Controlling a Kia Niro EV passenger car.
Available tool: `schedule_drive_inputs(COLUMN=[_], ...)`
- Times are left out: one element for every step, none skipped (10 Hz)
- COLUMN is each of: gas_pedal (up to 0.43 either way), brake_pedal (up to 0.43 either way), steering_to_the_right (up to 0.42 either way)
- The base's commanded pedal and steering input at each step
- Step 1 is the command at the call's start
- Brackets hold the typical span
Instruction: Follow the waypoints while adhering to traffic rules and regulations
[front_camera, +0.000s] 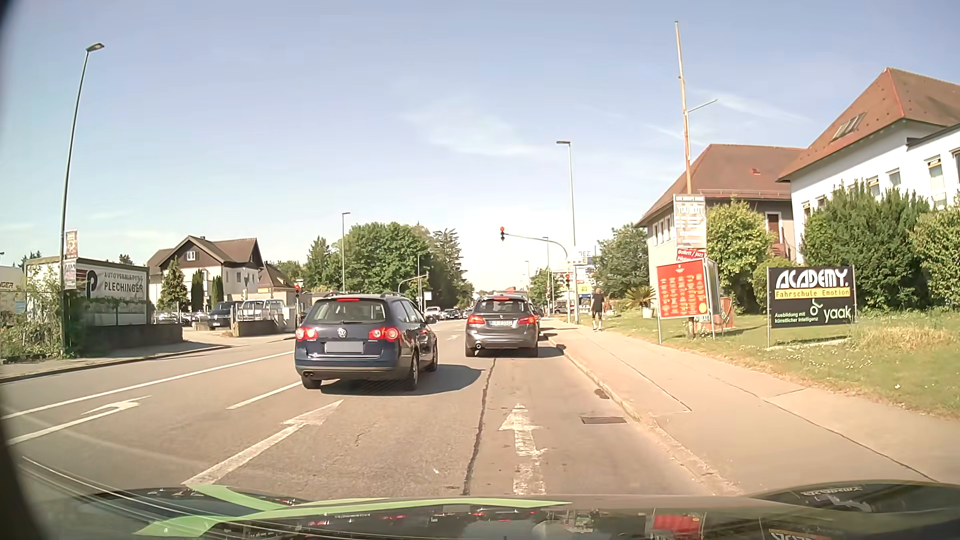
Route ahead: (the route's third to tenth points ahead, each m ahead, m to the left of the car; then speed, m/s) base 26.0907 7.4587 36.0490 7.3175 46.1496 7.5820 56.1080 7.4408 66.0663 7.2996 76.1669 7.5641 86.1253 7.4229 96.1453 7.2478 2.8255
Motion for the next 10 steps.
schedule_drive_inputs(gas_pedal=[0.0, 0.0, 0.0, 0.0, 0.0, 0.0, 0.0, 0.0, 0.0, 0.0], brake_pedal=[0.067, 0.067, 0.073, 0.073, 0.073, 0.067, 0.067, 0.067, 0.067, 0.067], steering_to_the_right=[0.015, 0.017, 0.021, 0.027, 0.029, 0.029, 0.029, 0.025, 0.014, 0.003])
